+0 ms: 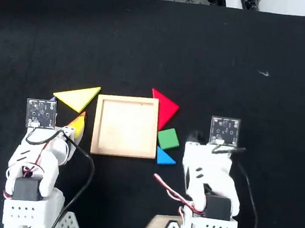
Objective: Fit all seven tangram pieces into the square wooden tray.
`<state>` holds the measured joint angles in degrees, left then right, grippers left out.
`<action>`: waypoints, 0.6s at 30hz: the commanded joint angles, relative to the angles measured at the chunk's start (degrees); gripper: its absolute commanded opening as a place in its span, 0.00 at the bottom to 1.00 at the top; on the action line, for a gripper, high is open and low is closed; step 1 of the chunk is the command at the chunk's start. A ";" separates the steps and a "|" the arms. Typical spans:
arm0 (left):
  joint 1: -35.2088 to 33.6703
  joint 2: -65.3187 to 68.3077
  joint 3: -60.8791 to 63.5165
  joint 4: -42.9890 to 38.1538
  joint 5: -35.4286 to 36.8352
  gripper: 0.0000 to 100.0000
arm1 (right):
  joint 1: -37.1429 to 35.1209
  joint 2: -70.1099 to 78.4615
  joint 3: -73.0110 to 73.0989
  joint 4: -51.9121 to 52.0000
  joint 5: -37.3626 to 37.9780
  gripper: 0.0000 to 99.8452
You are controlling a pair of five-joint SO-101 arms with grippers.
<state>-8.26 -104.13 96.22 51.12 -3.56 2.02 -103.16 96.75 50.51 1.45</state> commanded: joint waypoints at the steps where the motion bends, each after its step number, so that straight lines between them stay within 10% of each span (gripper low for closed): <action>1: -1.80 -0.18 1.19 -1.23 -2.81 0.25 | 0.18 -5.41 -0.22 -7.30 0.35 0.02; 7: -3.03 -0.18 1.10 -0.35 -26.20 0.25 | 0.18 -5.41 -0.22 -20.48 0.35 0.02; 18: 2.07 -0.35 1.10 6.33 -37.27 0.25 | 0.35 -5.32 -0.22 -16.35 0.44 0.02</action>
<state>-7.38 -104.13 96.22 57.98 -40.04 2.02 -103.16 96.75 31.60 1.45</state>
